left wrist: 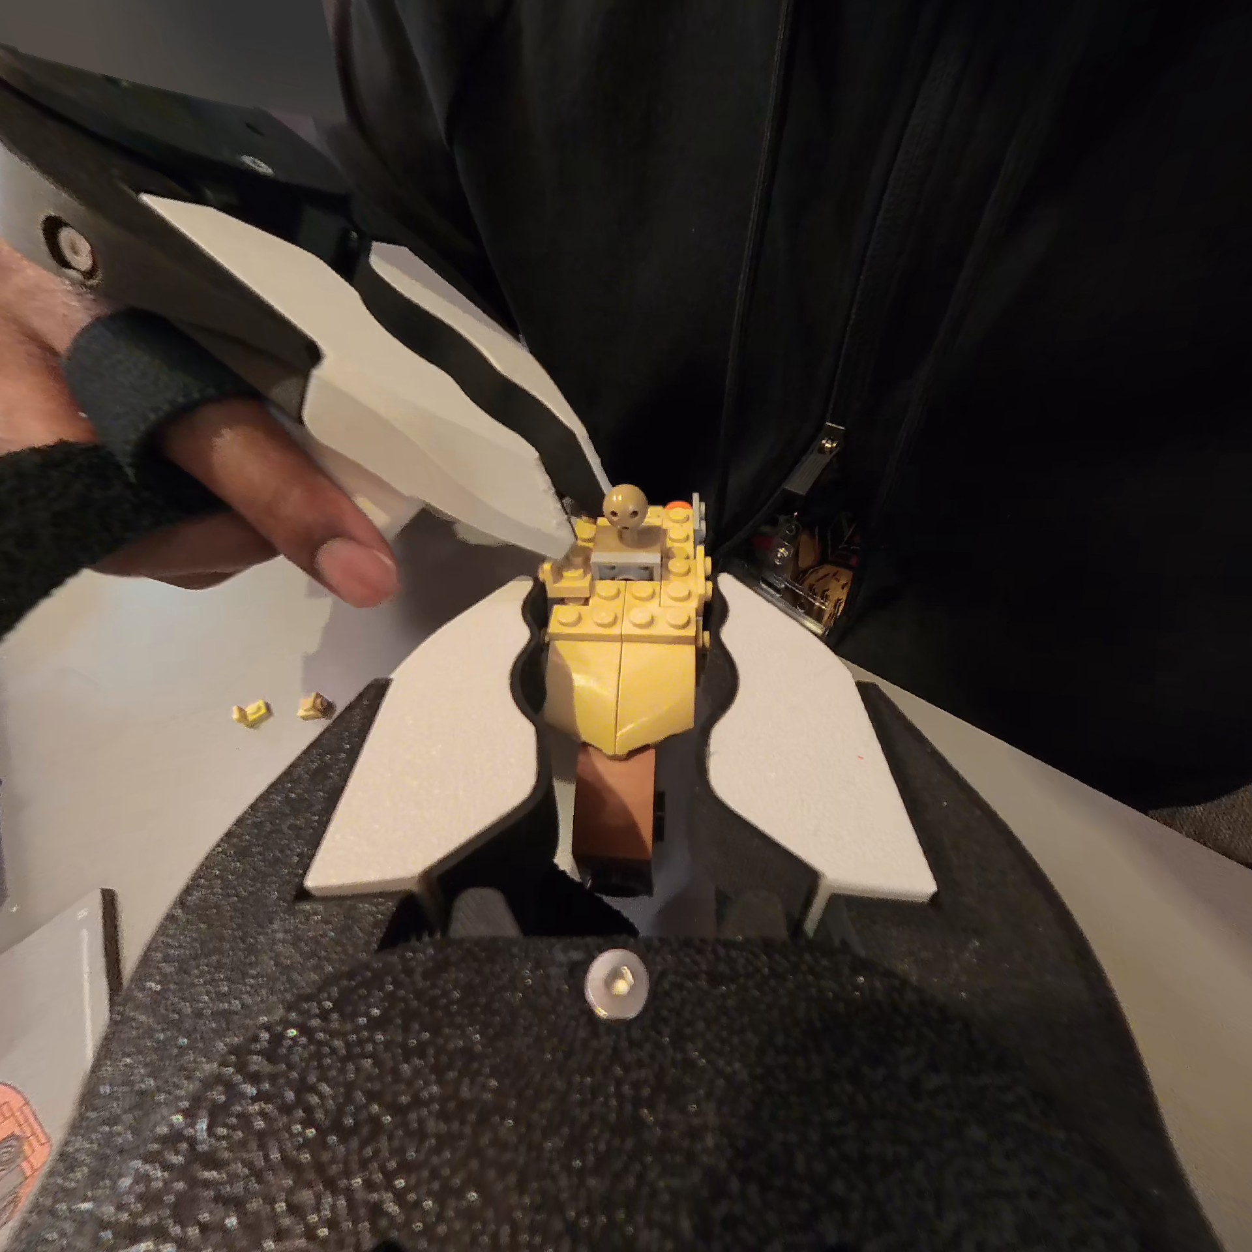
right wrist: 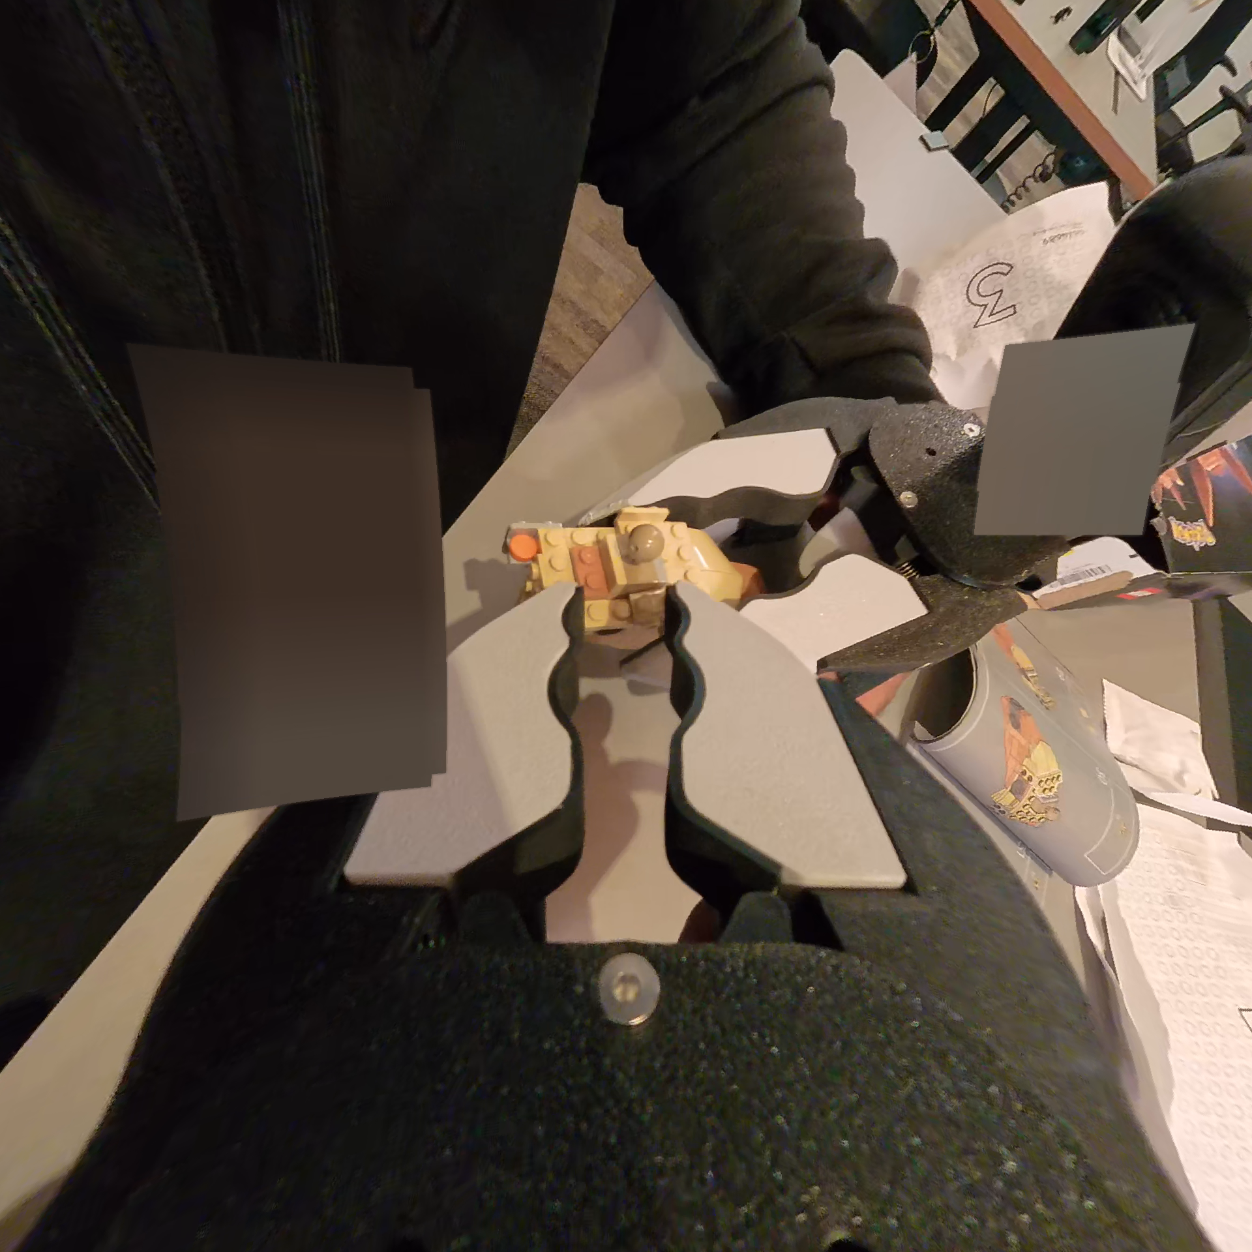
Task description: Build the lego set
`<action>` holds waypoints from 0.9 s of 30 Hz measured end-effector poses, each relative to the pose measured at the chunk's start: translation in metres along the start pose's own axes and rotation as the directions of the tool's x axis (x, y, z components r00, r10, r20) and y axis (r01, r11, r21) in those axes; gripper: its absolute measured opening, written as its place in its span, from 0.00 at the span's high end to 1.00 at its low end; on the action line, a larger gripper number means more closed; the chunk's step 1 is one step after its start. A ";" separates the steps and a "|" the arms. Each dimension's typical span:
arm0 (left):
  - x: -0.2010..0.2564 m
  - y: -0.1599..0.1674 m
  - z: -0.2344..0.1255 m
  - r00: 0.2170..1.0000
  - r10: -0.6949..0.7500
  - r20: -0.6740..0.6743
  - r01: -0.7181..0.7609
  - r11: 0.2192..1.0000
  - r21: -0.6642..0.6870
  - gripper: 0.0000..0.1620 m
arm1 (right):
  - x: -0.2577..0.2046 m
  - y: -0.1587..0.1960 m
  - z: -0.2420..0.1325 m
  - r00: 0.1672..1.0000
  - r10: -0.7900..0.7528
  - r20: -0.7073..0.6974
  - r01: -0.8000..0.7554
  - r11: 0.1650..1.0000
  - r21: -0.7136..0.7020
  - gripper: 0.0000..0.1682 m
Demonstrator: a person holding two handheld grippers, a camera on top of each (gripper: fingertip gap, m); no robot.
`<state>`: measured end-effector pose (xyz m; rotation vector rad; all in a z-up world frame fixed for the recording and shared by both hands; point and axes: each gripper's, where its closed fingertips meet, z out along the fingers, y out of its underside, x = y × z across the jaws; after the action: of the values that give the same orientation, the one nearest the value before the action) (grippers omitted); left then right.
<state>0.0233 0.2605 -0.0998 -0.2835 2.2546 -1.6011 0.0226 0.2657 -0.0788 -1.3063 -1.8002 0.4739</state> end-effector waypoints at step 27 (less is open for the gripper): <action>-0.004 -0.010 -0.007 1.000 -0.007 0.027 0.005 0.997 0.078 0.73 | 0.017 -0.001 -0.007 0.992 -0.015 -0.127 0.014 1.000 -0.013 0.94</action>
<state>0.0238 0.2644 -0.0882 -0.2894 2.1672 -1.6737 0.0263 0.2798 -0.0668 -1.3013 -1.7080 0.3645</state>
